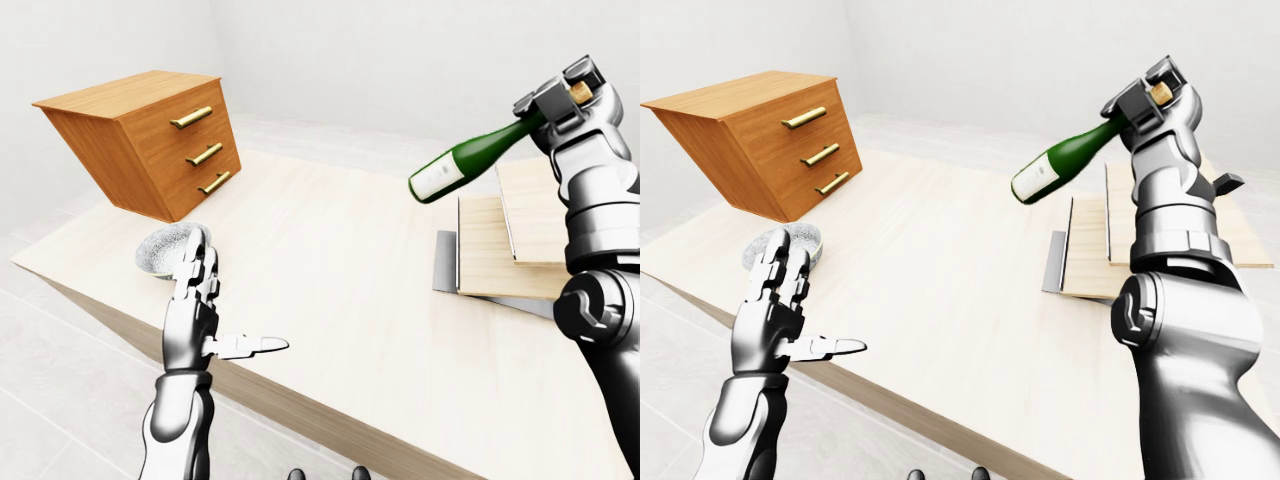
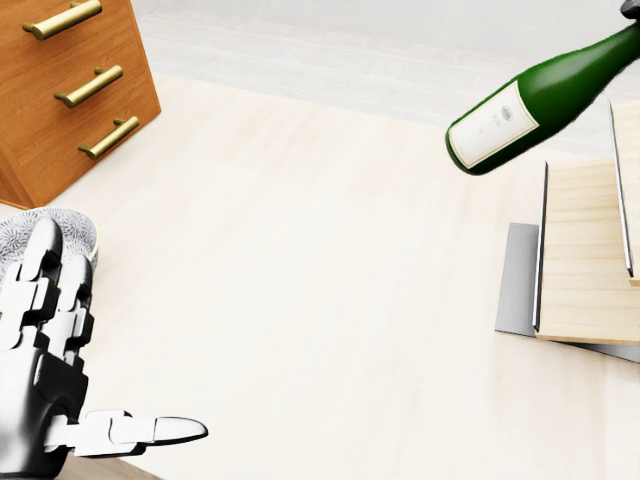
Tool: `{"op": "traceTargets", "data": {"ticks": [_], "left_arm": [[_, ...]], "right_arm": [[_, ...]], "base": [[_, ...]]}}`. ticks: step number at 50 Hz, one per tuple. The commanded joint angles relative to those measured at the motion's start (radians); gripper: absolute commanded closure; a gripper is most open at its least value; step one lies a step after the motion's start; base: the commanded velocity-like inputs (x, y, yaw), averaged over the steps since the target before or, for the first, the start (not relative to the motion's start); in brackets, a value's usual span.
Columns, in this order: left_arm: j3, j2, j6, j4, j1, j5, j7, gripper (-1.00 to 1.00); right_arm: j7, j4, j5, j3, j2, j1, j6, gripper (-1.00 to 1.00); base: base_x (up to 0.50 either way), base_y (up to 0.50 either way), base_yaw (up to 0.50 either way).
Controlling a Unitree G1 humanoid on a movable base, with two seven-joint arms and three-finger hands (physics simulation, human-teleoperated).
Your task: Put the wine bottle on the wine rack.
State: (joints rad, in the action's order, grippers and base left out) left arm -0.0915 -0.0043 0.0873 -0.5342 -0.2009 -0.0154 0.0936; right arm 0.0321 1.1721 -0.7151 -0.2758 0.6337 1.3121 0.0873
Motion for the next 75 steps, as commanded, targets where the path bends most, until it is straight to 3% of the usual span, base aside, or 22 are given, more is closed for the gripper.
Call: {"op": "traceTargets", "data": {"ticks": [1,50,75], "left_arm": [[0.001,0.001,0.0,0.009,0.002,0.002,-0.002,-1.0],[0.013,-0.001,0.0,0.03,0.005,0.01,-0.013,-1.0],[0.049,0.003,0.0,-0.079,0.033,0.039,-0.033,-1.0]], "right_arm": [[-0.01,-0.008,0.013,-0.038,0.045,-0.018,0.0,1.0],[0.012,0.001,-0.08,-0.091,0.205,-0.069,0.0,1.0],[-0.008,0.002,-0.152,-0.132,0.321,-0.174,0.0,1.0]], "base": [[0.0,0.0,0.0],[0.0,0.0,0.0],[0.0,0.0,0.0]]}}
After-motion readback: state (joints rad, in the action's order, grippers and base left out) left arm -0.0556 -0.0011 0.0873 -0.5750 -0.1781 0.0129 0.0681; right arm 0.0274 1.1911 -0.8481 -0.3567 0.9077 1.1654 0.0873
